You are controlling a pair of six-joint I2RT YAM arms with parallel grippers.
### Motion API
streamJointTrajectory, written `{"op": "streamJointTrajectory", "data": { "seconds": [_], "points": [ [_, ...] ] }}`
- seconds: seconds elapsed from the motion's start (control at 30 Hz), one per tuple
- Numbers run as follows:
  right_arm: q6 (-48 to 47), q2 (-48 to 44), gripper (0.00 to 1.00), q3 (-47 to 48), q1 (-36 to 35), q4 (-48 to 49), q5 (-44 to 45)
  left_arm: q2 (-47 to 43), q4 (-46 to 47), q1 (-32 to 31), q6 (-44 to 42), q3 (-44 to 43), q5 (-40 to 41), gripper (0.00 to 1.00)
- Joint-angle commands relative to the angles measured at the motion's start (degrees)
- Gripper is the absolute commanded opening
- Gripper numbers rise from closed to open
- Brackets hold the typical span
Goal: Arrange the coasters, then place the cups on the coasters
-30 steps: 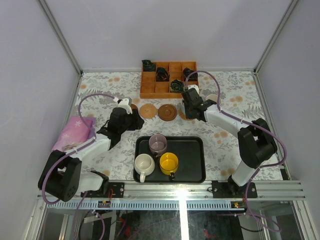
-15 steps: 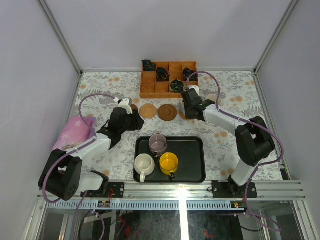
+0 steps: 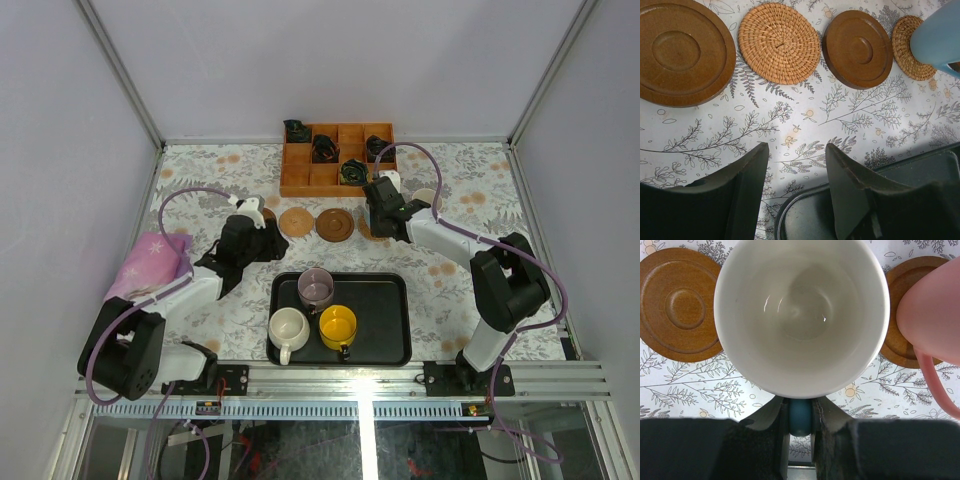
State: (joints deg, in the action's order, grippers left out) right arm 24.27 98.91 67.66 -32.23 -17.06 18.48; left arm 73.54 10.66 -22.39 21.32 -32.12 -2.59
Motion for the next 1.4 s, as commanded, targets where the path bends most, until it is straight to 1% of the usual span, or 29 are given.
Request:
{"op": "streamJointTrajectory", "data": {
  "seconds": [0.0,0.63,0.87,1.0,1.07,1.2,1.3,1.37],
  "points": [
    [1.16,-1.32,0.00,2.32,0.32,4.02,1.03,0.92,2.47,0.33,-0.31,-1.45,-1.00,0.50],
    [2.47,-0.58,0.00,2.08,0.32,1.64,0.39,0.95,2.94,0.33,0.05,-1.29,-1.71,0.49],
    [4.22,-0.10,0.15,2.84,0.30,0.08,-0.69,0.60,2.84,0.35,0.11,-1.19,-1.58,0.49],
    [4.42,0.01,0.29,2.89,0.32,-0.29,-0.54,0.69,2.94,0.35,0.21,-1.15,-1.83,0.49],
    [4.55,-0.08,0.33,2.98,0.32,-0.61,-0.35,0.75,2.97,0.32,0.34,-1.10,-1.85,0.49],
    [4.89,-0.16,0.35,2.90,0.30,-1.12,-0.04,0.64,2.97,0.28,0.35,-1.10,-1.97,0.49],
    [4.98,-0.35,0.40,2.83,0.32,-1.52,0.31,0.54,3.04,0.34,0.38,-1.02,-2.01,0.49],
    [4.90,-0.77,0.49,2.51,0.32,-1.50,0.38,0.55,3.02,0.32,0.36,-1.01,-1.96,0.49]
  ]
}}
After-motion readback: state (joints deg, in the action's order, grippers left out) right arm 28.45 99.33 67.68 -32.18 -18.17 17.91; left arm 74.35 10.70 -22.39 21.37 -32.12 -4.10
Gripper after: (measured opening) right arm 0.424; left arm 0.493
